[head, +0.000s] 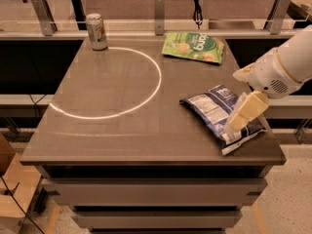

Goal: Move blue chip bag near 7up can

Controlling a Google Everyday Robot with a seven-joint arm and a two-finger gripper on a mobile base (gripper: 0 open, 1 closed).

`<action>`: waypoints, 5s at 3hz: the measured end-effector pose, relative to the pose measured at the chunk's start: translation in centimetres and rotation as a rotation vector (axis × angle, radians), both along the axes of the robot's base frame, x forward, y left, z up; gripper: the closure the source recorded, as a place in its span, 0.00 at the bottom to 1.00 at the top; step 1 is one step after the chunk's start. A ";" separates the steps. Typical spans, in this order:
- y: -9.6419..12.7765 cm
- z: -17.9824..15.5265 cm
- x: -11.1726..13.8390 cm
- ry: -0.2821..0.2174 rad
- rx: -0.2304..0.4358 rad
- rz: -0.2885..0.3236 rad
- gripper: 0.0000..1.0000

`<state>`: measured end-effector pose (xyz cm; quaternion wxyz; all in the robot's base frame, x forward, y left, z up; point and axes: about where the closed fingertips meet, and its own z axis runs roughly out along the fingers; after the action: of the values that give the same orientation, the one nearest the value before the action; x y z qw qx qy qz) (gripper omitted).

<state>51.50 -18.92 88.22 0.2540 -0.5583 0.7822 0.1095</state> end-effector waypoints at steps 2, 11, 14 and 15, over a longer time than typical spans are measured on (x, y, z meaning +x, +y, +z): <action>0.2 -3.3 1.0 0.058 0.033 -0.022 0.18; 11.6 8.3 11.7 -0.257 0.172 0.095 1.00; 20.8 5.9 21.4 -0.385 0.385 0.127 1.00; 22.9 3.9 24.0 -0.385 0.388 0.111 1.00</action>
Offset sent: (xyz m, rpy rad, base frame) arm 0.0133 -0.0023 -0.0460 0.0484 0.0868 -0.0457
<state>75.47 3.99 92.08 0.4939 -0.5516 0.6522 0.1628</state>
